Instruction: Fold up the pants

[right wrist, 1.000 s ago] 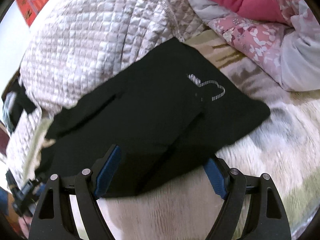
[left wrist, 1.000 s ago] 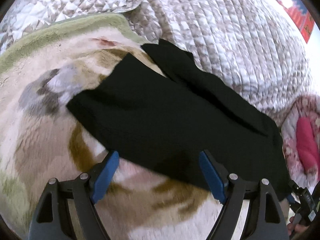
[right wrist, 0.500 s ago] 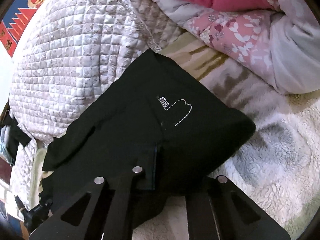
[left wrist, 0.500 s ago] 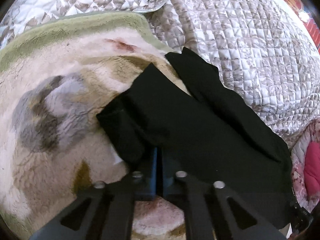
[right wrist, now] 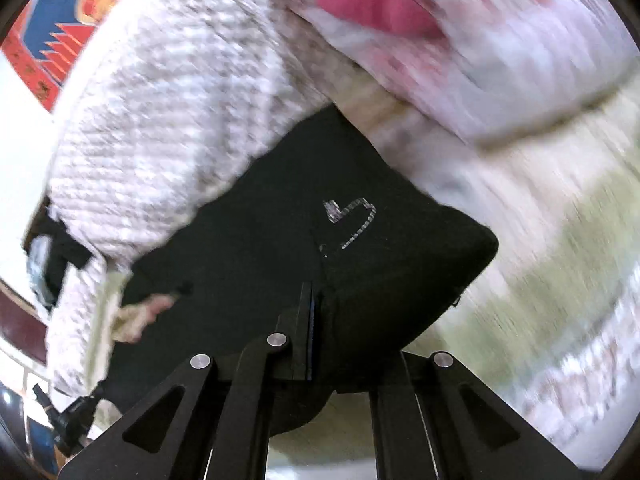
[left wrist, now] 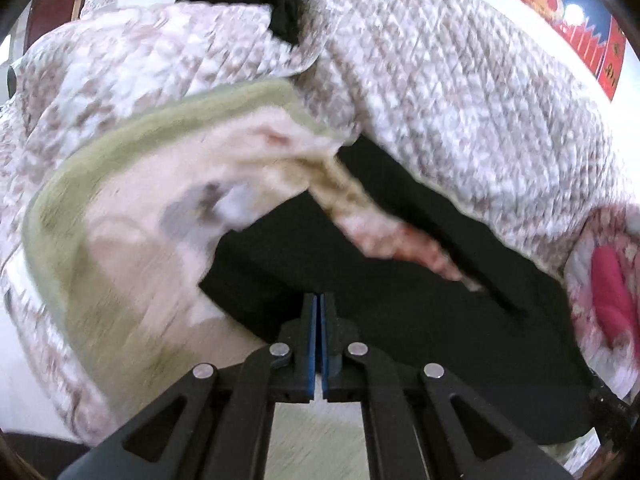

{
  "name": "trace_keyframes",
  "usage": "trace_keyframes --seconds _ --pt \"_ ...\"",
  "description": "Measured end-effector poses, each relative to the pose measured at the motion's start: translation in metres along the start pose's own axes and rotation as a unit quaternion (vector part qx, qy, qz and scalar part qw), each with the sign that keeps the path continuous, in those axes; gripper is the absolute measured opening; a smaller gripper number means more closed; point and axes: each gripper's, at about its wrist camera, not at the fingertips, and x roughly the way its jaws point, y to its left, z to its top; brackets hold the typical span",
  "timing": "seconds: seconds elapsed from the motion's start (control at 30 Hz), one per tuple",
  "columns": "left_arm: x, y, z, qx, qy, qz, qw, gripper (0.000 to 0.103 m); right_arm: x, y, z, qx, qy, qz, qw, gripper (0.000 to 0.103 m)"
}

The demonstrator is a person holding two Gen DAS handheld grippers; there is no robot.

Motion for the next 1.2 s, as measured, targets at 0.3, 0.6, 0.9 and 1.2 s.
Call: trace_keyframes --seconds 0.3,0.6,0.9,1.2 --pt "-0.008 0.002 -0.025 0.025 0.008 0.003 0.9996 0.003 0.001 -0.008 -0.002 0.004 -0.002 -0.004 1.0 0.005" --pt "0.02 0.046 -0.015 -0.086 0.037 -0.026 0.9953 0.008 -0.009 -0.015 -0.009 0.025 -0.009 0.032 0.999 0.018" --pt "0.021 0.04 -0.005 -0.079 0.021 -0.026 0.9963 0.006 -0.01 -0.016 -0.009 0.026 -0.018 0.023 0.999 0.014" --pt "0.007 0.066 -0.026 -0.11 0.043 -0.031 0.9925 0.015 -0.003 -0.021 -0.011 0.032 -0.003 0.035 0.999 0.013"
